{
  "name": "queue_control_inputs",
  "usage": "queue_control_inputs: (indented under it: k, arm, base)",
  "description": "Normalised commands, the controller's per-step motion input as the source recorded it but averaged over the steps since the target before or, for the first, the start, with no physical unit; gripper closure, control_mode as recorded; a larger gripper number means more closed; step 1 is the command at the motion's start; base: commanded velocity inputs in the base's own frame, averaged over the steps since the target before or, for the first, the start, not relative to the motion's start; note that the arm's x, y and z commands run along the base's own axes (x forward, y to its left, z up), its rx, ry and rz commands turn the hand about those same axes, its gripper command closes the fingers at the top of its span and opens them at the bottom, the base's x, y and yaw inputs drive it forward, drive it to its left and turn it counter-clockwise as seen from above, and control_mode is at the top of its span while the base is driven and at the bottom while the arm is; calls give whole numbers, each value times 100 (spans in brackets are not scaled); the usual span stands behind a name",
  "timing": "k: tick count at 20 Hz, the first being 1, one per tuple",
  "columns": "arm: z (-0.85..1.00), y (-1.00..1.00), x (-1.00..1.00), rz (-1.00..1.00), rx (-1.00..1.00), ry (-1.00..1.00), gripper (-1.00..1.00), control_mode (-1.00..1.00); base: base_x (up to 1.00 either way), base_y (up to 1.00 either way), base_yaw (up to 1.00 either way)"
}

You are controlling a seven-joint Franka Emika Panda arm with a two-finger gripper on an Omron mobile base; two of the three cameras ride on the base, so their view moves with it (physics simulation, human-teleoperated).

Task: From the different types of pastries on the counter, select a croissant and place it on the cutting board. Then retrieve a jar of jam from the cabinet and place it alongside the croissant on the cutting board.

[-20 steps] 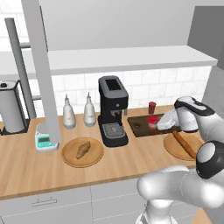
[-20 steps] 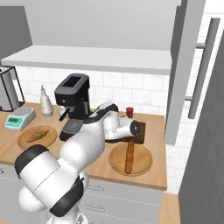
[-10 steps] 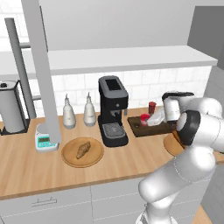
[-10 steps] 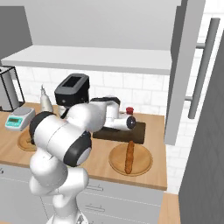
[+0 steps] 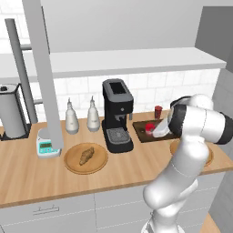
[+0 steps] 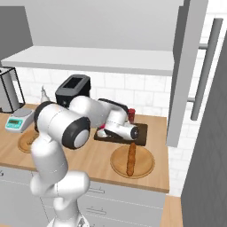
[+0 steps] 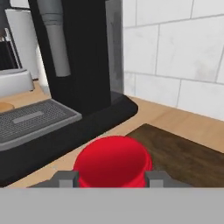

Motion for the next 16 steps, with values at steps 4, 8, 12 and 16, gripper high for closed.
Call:
queue_control_inputs:
  k: [4,8,12,16]
  arm:
    - [-1,8,32,0,0,-3,100,-100]
    - [0,13,53,0,0,-9,100,-100]
    - [-14,-3,37,0,0,-9,100,-100]
    - [-7,-8,4,0,0,-4,100,-100]
  base:
    - [0,0,0]
    - [0,0,0]
    - [0,0,0]
    - [0,0,0]
